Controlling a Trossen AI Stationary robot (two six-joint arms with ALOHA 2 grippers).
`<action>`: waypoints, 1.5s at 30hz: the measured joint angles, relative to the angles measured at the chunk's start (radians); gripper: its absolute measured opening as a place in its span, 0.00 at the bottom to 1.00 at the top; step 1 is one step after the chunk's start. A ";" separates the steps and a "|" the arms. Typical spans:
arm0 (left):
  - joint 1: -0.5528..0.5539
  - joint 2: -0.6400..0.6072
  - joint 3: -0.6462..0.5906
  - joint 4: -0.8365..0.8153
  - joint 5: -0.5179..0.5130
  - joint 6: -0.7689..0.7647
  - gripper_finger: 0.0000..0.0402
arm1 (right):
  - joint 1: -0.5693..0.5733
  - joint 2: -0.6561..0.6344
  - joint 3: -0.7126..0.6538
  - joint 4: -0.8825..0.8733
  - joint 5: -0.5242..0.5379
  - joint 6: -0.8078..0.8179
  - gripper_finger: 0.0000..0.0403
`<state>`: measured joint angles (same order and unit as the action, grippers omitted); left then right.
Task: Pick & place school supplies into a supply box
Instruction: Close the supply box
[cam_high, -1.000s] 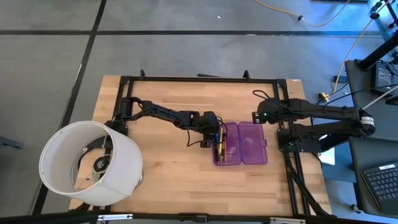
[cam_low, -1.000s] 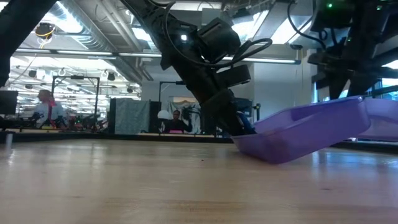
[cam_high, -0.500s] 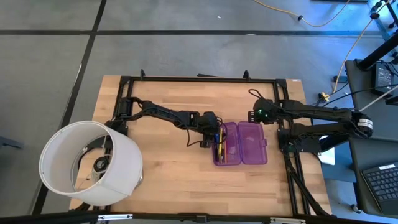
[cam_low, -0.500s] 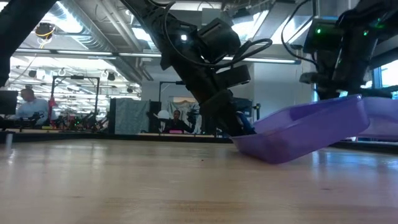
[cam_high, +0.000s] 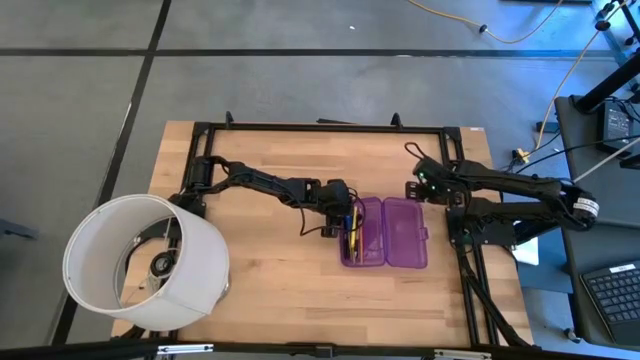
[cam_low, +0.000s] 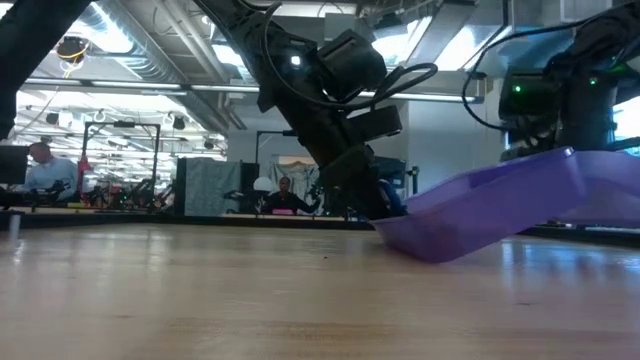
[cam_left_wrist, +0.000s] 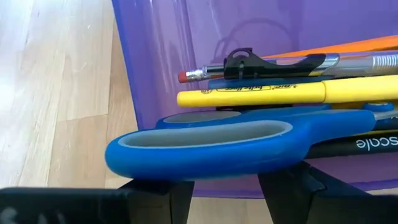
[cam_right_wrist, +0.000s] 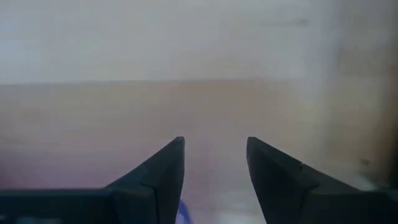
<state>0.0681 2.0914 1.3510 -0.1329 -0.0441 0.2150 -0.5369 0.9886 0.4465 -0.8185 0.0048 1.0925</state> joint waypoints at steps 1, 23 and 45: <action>0.000 0.000 0.000 0.000 0.000 0.000 0.39 | -0.004 0.000 0.000 -0.023 0.000 -0.002 0.44; 0.000 0.001 -0.002 -0.009 -0.002 0.000 0.39 | -0.033 -0.154 0.090 -0.150 -0.228 -0.115 0.44; 0.000 0.001 0.000 -0.026 -0.027 -0.023 0.39 | -0.011 -0.305 0.140 -0.050 -0.418 -0.132 0.44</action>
<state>0.0681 2.0922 1.3510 -0.1591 -0.0707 0.1919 -0.5476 0.6838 0.5861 -0.8688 -0.4129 0.9600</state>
